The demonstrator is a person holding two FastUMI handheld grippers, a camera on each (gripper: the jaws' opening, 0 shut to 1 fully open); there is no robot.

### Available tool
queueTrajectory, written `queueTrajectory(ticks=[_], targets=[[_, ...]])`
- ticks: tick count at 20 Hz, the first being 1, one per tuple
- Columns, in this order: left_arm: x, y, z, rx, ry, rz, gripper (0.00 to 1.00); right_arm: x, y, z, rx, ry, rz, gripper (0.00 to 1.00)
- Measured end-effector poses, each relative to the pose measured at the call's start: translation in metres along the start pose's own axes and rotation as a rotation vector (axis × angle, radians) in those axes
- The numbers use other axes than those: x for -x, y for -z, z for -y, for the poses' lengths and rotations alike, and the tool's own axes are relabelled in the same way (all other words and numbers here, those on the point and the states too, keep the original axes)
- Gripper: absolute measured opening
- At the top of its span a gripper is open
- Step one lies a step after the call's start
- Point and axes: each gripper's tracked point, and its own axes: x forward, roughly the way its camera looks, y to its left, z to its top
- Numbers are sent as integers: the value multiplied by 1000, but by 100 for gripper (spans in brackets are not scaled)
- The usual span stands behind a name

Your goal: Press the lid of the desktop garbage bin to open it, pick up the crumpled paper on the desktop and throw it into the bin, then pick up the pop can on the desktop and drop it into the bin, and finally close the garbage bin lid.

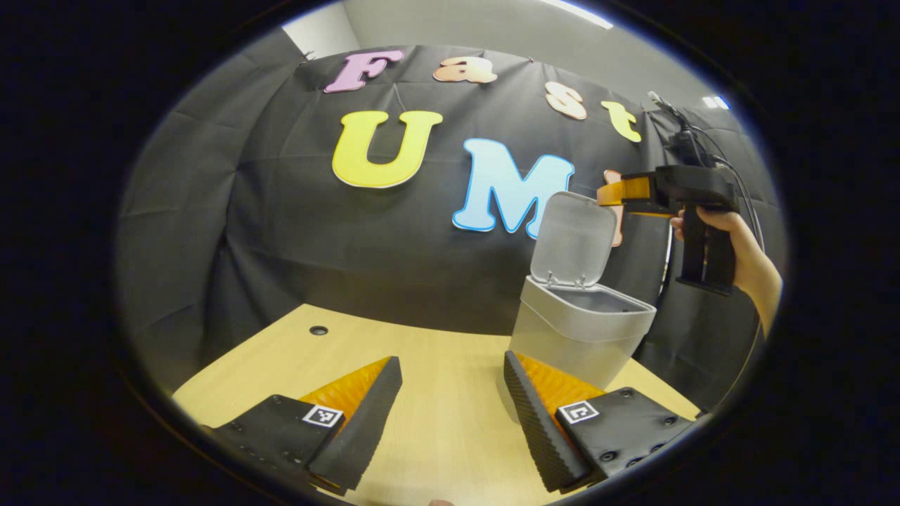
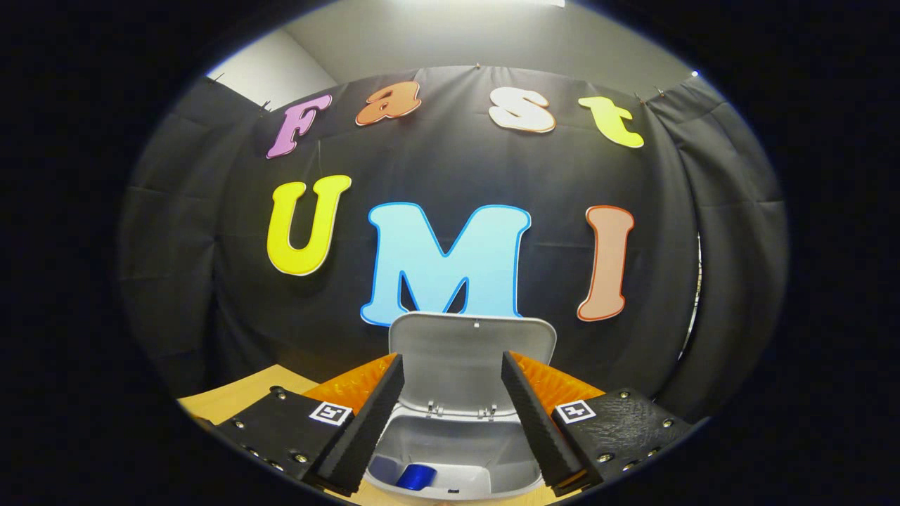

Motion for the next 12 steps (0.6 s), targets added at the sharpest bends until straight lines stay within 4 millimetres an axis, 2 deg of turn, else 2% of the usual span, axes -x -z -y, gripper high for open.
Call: queueTrajectory(ticks=[3,4,6,12], targets=[[-17,0,5,9,26,-21,96,-22,-19,7,16,32,25,89],[-20,0,7,13,35,-30,96,-29,-24,9,16,41,28,87],[-25,-1,10,18,48,-45,96,-44,-34,12,10,52,36,87],[-26,-9,6,11,45,-46,96,-74,-28,12,-7,65,-5,90]])
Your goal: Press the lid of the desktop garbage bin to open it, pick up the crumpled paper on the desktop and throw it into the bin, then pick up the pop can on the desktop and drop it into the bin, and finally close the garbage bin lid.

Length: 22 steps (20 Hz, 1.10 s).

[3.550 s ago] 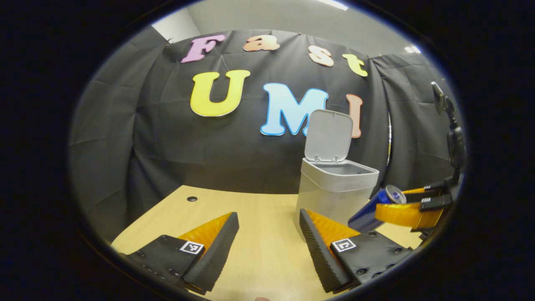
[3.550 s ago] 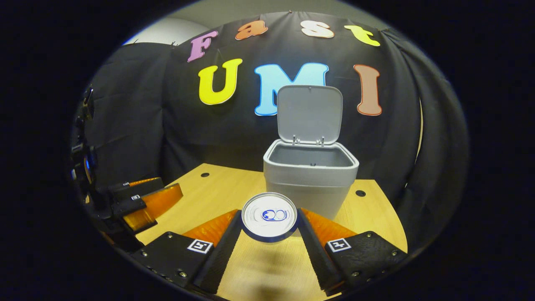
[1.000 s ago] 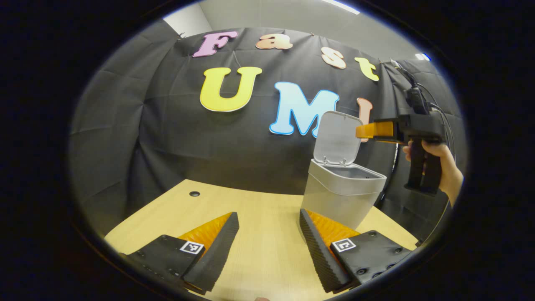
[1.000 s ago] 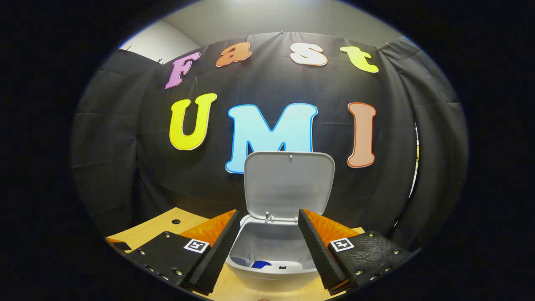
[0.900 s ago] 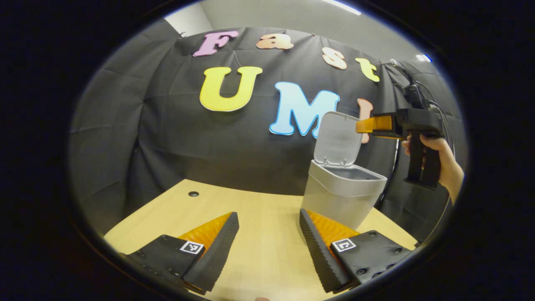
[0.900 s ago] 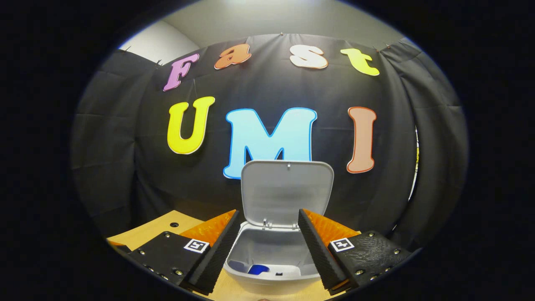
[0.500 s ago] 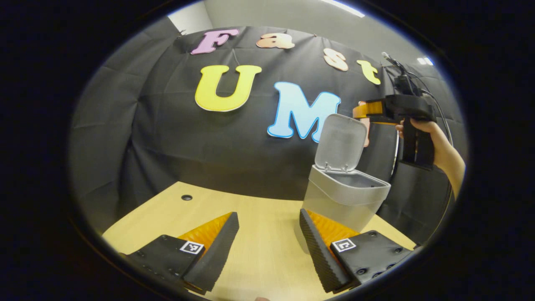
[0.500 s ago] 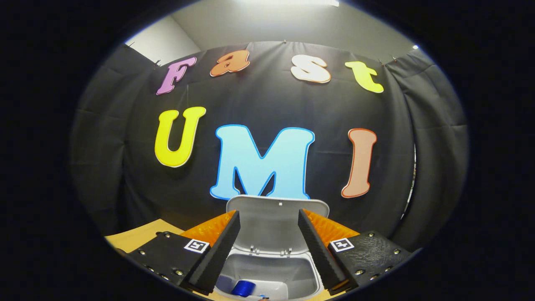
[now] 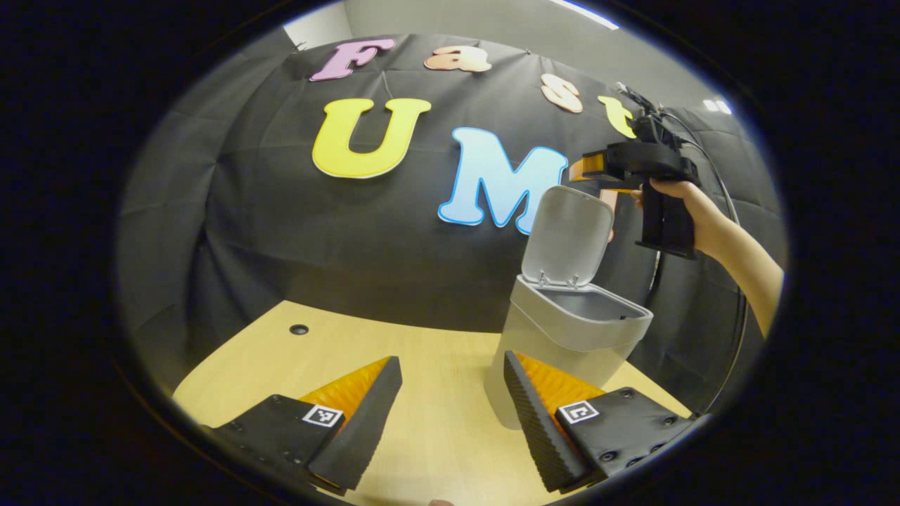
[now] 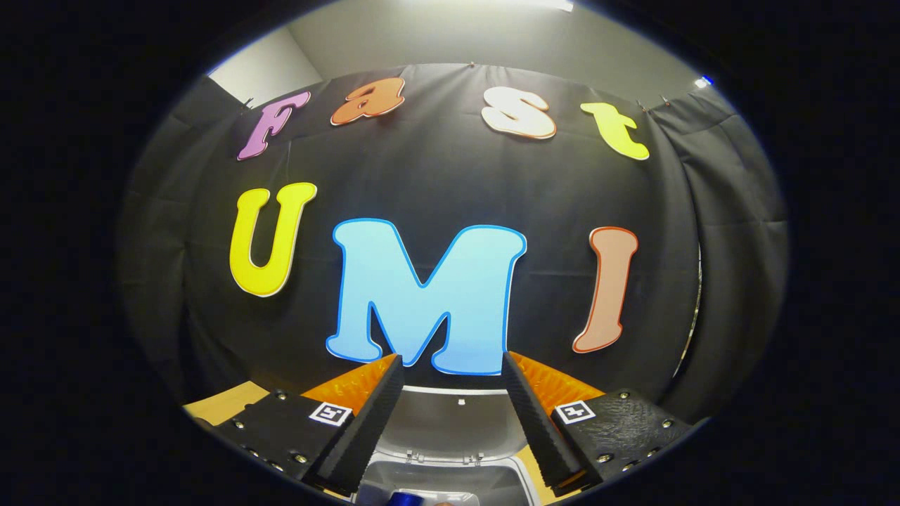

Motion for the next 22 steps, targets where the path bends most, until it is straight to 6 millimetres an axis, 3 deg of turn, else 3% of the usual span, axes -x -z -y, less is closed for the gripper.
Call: queueTrajectory(ticks=[5,8,14,22], targets=[[6,0,-6,8,-20,6,95,-3,10,3,5,1,-29,90],[10,2,-4,24,-21,11,96,6,12,2,-14,-19,-37,90],[21,9,14,7,23,42,96,36,23,4,-87,-37,2,90],[44,13,14,10,-7,56,95,78,47,1,-75,-56,-13,90]])
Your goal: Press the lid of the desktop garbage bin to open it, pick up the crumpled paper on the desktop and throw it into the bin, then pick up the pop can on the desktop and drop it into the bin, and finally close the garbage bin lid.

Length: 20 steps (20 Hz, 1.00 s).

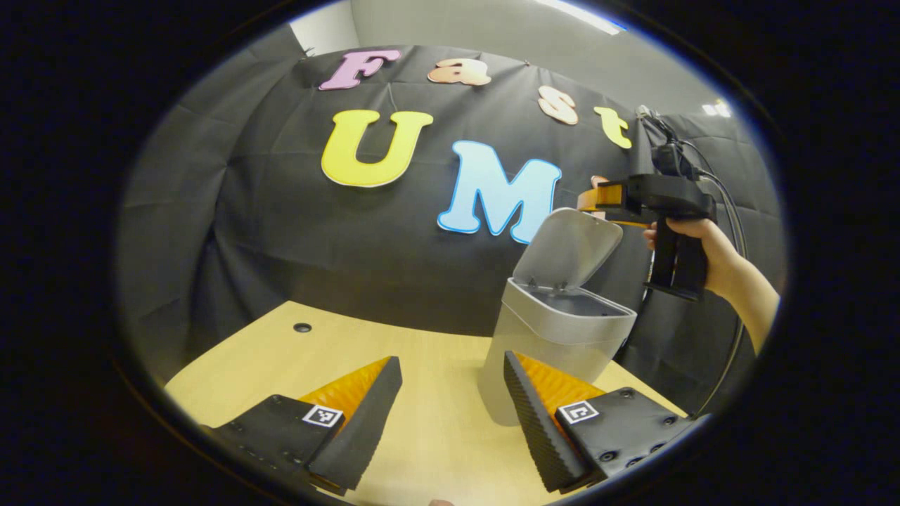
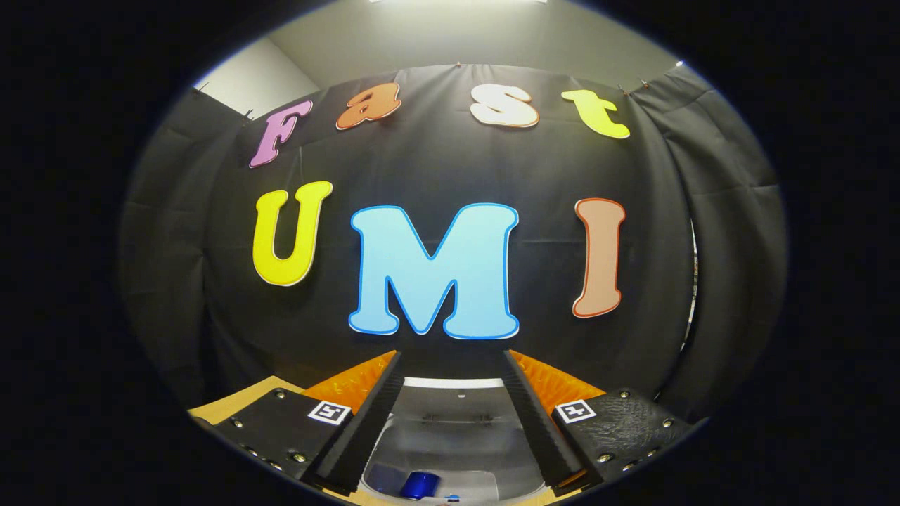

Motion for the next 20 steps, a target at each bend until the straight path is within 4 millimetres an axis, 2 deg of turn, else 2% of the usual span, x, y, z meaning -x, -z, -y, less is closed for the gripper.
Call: queueTrajectory(ticks=[8,13,15,20], targets=[[20,7,11,7,-33,5,96,34,44,-4,-9,-33,-63,91],[22,10,16,-8,-34,1,96,35,105,-2,-43,-45,-227,91],[23,10,16,-15,-39,0,96,34,114,0,-48,-41,-209,91],[25,18,10,-17,-53,-21,96,26,123,0,-11,-41,-134,91]])
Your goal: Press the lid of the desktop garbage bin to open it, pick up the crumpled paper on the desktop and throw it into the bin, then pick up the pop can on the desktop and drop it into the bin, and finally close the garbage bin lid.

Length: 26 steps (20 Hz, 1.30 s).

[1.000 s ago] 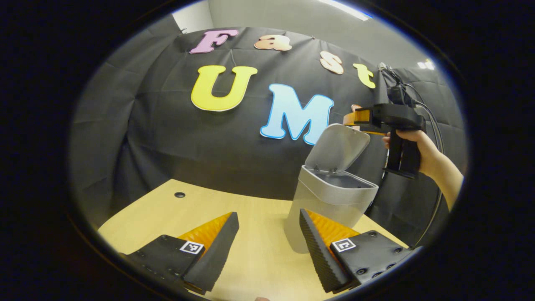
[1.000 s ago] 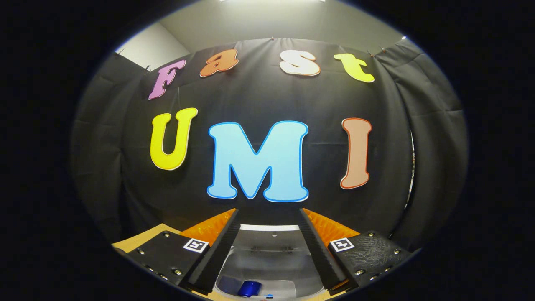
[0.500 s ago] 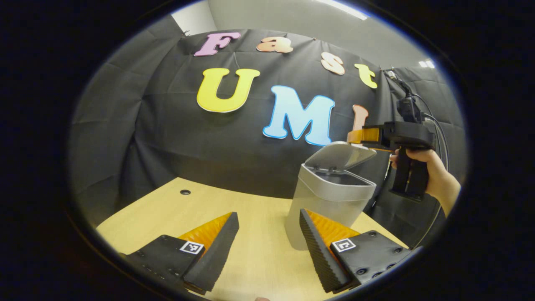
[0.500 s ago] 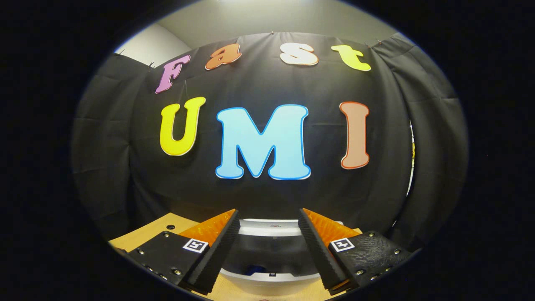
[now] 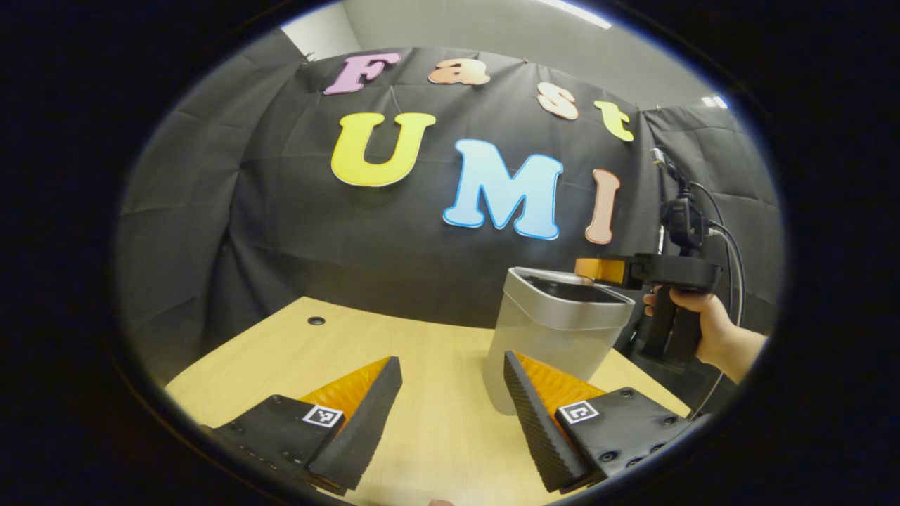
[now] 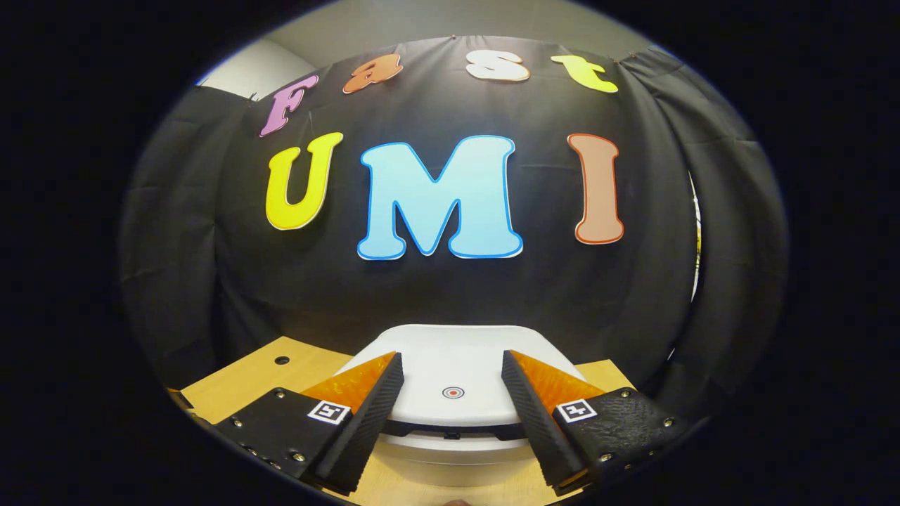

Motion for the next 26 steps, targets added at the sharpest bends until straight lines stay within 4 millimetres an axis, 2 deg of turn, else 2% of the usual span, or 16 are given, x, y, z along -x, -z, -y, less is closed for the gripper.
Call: queueTrajectory(ticks=[4,7,9,13,15,26], targets=[[1,3,-3,-8,-4,-13,96,-7,10,0,-4,-2,16,91],[0,3,-7,-16,-8,-19,96,-12,5,2,-9,4,80,91],[0,5,-8,-7,-7,-22,96,-20,8,3,-6,9,78,91],[0,6,-9,1,-9,-24,96,-30,6,9,4,34,84,96],[0,4,-11,1,-11,-25,96,-33,11,8,25,38,79,96],[0,10,-13,21,-11,-34,96,-46,10,11,17,35,101,97]])
